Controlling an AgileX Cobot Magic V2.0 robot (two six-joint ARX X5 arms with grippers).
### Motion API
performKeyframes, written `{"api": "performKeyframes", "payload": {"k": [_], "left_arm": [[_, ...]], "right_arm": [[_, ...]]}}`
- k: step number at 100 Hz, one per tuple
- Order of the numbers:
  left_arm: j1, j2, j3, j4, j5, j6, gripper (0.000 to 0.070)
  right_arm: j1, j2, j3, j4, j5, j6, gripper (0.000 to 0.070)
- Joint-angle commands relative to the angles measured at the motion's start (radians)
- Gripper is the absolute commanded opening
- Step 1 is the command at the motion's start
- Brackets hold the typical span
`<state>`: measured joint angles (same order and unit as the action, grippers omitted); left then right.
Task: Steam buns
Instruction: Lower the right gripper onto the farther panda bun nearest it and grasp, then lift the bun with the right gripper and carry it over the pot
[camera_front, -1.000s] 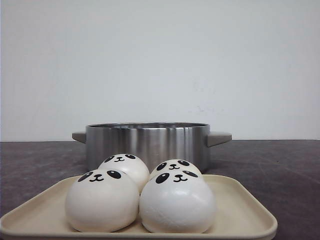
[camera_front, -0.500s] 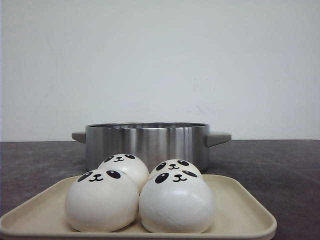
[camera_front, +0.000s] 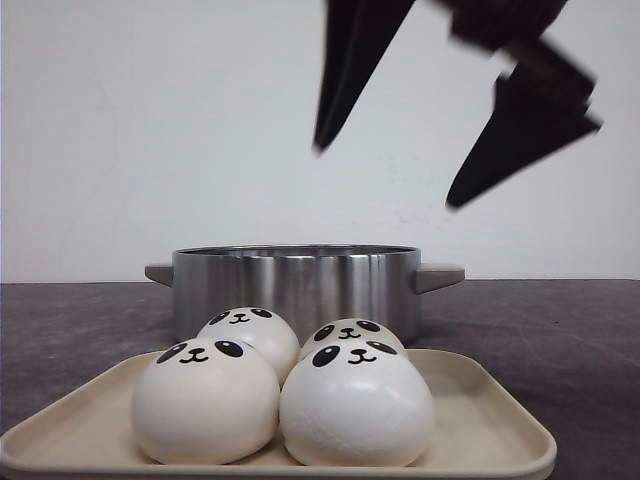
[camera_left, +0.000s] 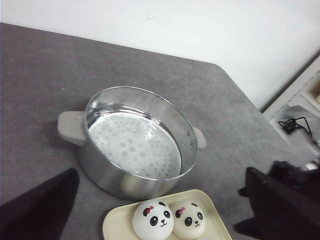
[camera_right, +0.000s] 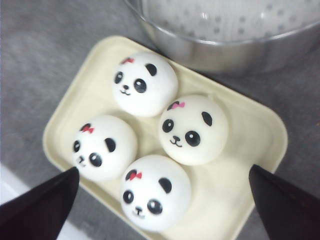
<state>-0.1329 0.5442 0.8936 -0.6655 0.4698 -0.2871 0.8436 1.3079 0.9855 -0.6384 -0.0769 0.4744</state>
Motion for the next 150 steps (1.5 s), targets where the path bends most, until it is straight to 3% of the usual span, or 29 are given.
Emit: {"api": "performKeyframes", "payload": {"k": [1, 11, 69, 74, 86, 87, 104, 129, 138, 150], "left_arm": [[-0.009, 0.003, 0.01, 0.007, -0.002, 0.01, 0.0677], [-0.021, 0.003, 0.01, 0.007, -0.002, 0.011, 0.0677], [-0.086, 0.003, 0.01, 0.006, -0.002, 0.01, 0.0677], [-0.089, 0.003, 0.01, 0.006, -0.003, 0.011, 0.0677], [-0.095, 0.003, 0.01, 0.005, -0.005, 0.011, 0.0677], [-0.096, 0.003, 0.01, 0.005, -0.006, 0.01, 0.0677], [-0.099, 0.003, 0.01, 0.006, -0.011, 0.011, 0.0677], [-0.098, 0.003, 0.01, 0.008, -0.043, 0.011, 0.0677], [-0.098, 0.003, 0.01, 0.008, -0.063, 0.011, 0.0677], [-0.098, 0.004, 0.01, 0.008, -0.071, 0.012, 0.0676]], "right_arm": [[0.008, 0.063, 0.037, 0.009, 0.001, 0.024, 0.0653], [0.002, 0.153, 0.067, 0.01, -0.001, 0.02, 0.0559], [-0.029, 0.415, 0.095, 0.087, 0.006, 0.034, 0.053], [-0.034, 0.421, 0.095, 0.082, 0.006, 0.04, 0.0433], [-0.035, 0.425, 0.095, 0.073, -0.001, 0.034, 0.0012], [-0.035, 0.425, 0.095, 0.073, -0.001, 0.032, 0.0], [-0.034, 0.416, 0.101, 0.077, -0.001, 0.013, 0.0003], [0.032, 0.212, 0.198, -0.09, -0.06, -0.018, 0.0003], [0.062, 0.117, 0.259, -0.101, -0.023, -0.026, 0.0003], [0.069, 0.055, 0.374, -0.071, 0.116, -0.058, 0.0003]]}}
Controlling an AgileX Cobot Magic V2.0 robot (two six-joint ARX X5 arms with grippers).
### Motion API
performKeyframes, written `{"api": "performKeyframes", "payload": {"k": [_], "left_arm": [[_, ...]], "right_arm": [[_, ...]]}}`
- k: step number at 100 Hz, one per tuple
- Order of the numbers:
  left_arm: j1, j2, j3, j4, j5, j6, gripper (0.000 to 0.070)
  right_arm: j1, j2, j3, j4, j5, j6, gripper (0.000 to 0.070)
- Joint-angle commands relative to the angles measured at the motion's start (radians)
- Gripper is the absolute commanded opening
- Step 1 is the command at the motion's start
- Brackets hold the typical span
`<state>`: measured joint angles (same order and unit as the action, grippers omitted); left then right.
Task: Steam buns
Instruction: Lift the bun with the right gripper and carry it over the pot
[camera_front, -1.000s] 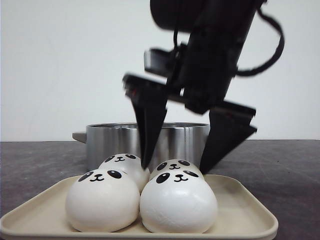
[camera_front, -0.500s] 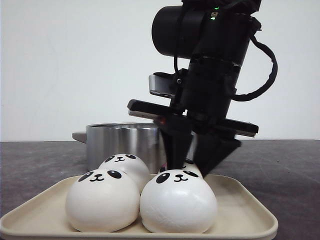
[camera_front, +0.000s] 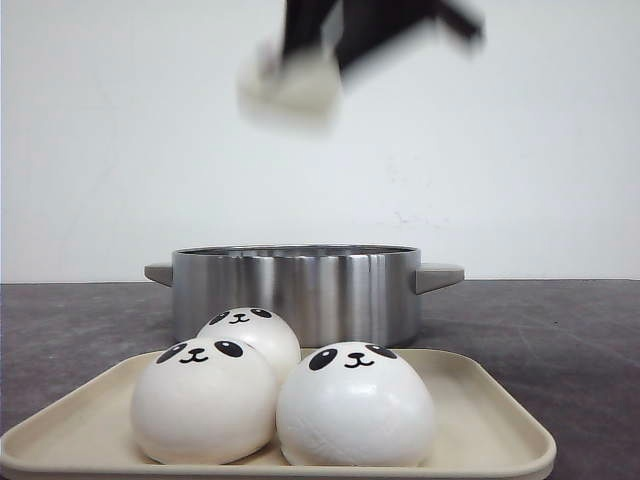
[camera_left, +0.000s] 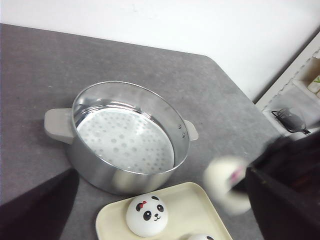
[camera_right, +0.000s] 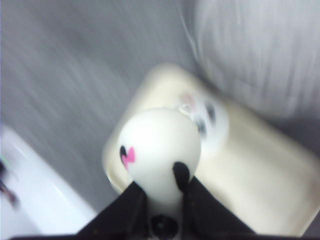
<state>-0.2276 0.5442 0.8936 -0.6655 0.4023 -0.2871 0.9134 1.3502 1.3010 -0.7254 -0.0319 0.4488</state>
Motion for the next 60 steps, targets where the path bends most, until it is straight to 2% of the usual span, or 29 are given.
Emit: {"api": "performKeyframes", "payload": {"k": [1, 10, 30, 60], "left_arm": [[-0.004, 0.004, 0.01, 0.008, -0.003, 0.012, 0.0677], [-0.004, 0.004, 0.01, 0.008, -0.006, 0.014, 0.0676], [-0.004, 0.005, 0.01, 0.008, -0.025, 0.014, 0.0676], [-0.004, 0.005, 0.01, 0.004, -0.033, 0.01, 0.0677]], "right_arm": [[-0.002, 0.012, 0.069, 0.02, 0.082, -0.039, 0.0003], [-0.036, 0.018, 0.16, 0.044, 0.129, -0.098, 0.0003], [-0.154, 0.176, 0.295, 0.063, 0.114, -0.179, 0.0003], [-0.285, 0.494, 0.317, 0.165, 0.088, -0.199, 0.0003]]}}
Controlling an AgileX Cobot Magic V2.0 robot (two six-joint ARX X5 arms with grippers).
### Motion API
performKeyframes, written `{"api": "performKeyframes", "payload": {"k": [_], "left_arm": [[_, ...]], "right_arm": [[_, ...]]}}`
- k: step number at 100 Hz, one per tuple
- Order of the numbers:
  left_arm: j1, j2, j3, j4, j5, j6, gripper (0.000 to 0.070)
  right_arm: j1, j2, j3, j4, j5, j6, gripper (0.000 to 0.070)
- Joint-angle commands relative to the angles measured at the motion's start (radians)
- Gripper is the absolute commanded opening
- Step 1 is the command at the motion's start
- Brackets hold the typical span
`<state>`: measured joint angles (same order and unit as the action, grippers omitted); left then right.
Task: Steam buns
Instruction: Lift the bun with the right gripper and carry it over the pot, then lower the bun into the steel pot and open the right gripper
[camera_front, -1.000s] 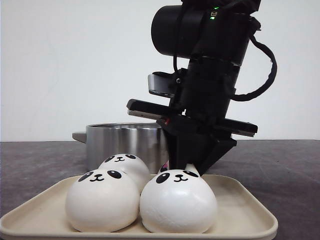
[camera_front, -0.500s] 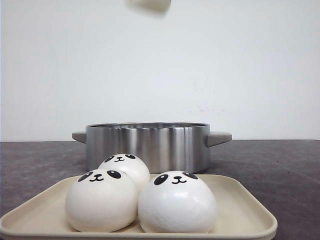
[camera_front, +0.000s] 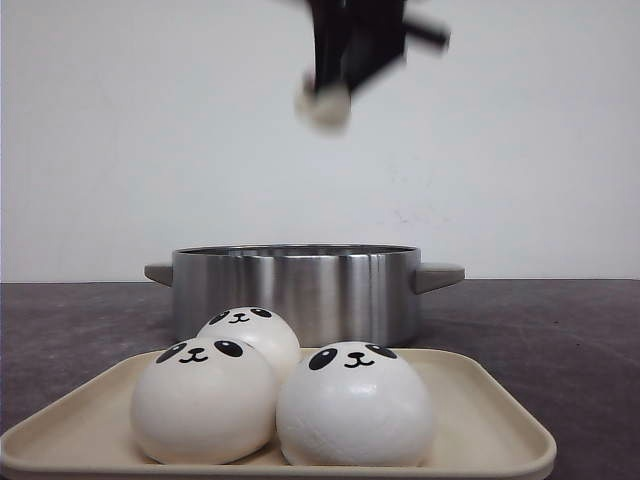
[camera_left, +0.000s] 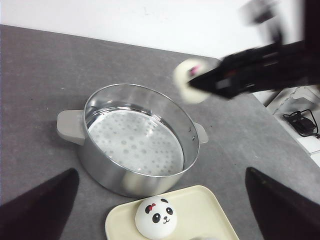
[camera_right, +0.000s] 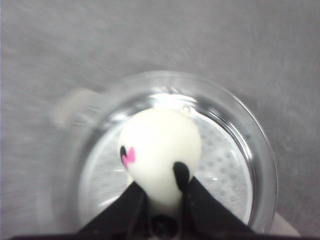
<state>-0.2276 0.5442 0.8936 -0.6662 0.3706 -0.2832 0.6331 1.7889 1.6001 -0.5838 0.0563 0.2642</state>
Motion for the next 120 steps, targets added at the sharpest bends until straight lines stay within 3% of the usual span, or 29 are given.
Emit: {"api": "performKeyframes", "payload": {"k": [1, 46, 53, 66, 76, 89, 120], "left_arm": [[-0.004, 0.005, 0.01, 0.004, -0.001, 0.005, 0.0677], [-0.004, 0.005, 0.01, -0.04, -0.002, 0.006, 0.0676], [-0.004, 0.005, 0.01, -0.045, -0.005, 0.006, 0.0676], [-0.004, 0.005, 0.01, -0.051, -0.005, 0.006, 0.0677], [-0.004, 0.005, 0.01, -0.052, -0.005, 0.006, 0.0676], [-0.004, 0.005, 0.01, -0.052, -0.005, 0.006, 0.0677], [-0.004, 0.005, 0.01, -0.053, -0.004, 0.006, 0.0676]], "right_arm": [[-0.007, 0.066, 0.018, 0.027, 0.0, -0.014, 0.0003], [-0.058, 0.283, 0.018, 0.126, 0.023, -0.018, 0.0008], [-0.058, 0.286, 0.018, 0.132, 0.049, -0.018, 0.0048], [-0.062, 0.286, 0.018, 0.139, 0.069, -0.018, 0.0219], [-0.066, 0.286, 0.018, 0.134, 0.068, -0.018, 0.0252], [-0.066, 0.286, 0.018, 0.127, 0.065, -0.018, 0.0351], [-0.068, 0.282, 0.031, 0.099, 0.047, -0.018, 0.0353]]}}
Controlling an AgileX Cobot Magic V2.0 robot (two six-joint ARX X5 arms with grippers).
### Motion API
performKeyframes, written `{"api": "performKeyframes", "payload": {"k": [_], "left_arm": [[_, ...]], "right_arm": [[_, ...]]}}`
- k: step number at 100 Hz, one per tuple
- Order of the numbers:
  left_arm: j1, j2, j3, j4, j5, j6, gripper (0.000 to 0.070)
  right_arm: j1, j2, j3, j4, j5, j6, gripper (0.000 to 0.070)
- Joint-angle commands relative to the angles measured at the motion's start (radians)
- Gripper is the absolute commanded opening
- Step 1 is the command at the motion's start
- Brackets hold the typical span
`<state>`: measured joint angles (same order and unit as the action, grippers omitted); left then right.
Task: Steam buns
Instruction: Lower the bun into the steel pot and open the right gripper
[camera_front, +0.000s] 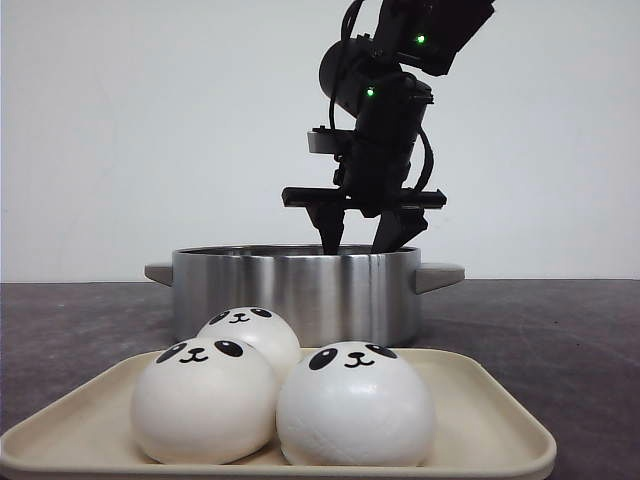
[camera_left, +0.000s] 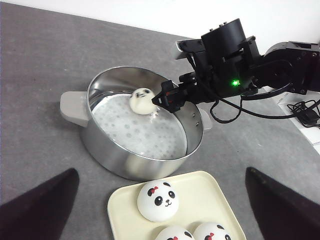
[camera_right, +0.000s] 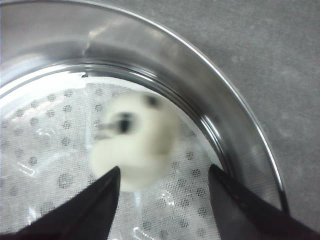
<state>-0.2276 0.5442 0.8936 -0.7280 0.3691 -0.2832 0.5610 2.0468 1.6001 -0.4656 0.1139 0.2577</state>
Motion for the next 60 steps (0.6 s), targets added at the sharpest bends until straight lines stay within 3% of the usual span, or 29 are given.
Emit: {"api": "performKeyframes", "payload": {"k": [1, 13, 17, 23, 46, 60], "left_arm": [[-0.004, 0.006, 0.01, 0.008, -0.003, 0.006, 0.0677], [-0.004, 0.026, 0.01, 0.009, -0.002, 0.006, 0.0666], [-0.007, 0.045, 0.01, 0.008, -0.002, 0.002, 0.0666], [-0.017, 0.076, 0.01, 0.009, -0.002, 0.0, 0.0666], [-0.144, 0.271, 0.01, 0.006, -0.007, -0.024, 0.0669], [-0.257, 0.405, 0.01, 0.007, -0.085, -0.036, 0.0681]], "right_arm": [[0.004, 0.023, 0.035, -0.027, -0.014, -0.011, 0.0353], [0.003, -0.005, 0.094, -0.136, -0.026, -0.013, 0.0312], [0.006, -0.025, 0.112, -0.166, -0.033, -0.02, 0.0215], [0.01, -0.073, 0.125, -0.196, -0.045, -0.039, 0.0], [0.068, -0.378, 0.125, -0.208, -0.039, -0.065, 0.001], [0.125, -0.58, 0.125, -0.208, -0.029, -0.099, 0.001]]}}
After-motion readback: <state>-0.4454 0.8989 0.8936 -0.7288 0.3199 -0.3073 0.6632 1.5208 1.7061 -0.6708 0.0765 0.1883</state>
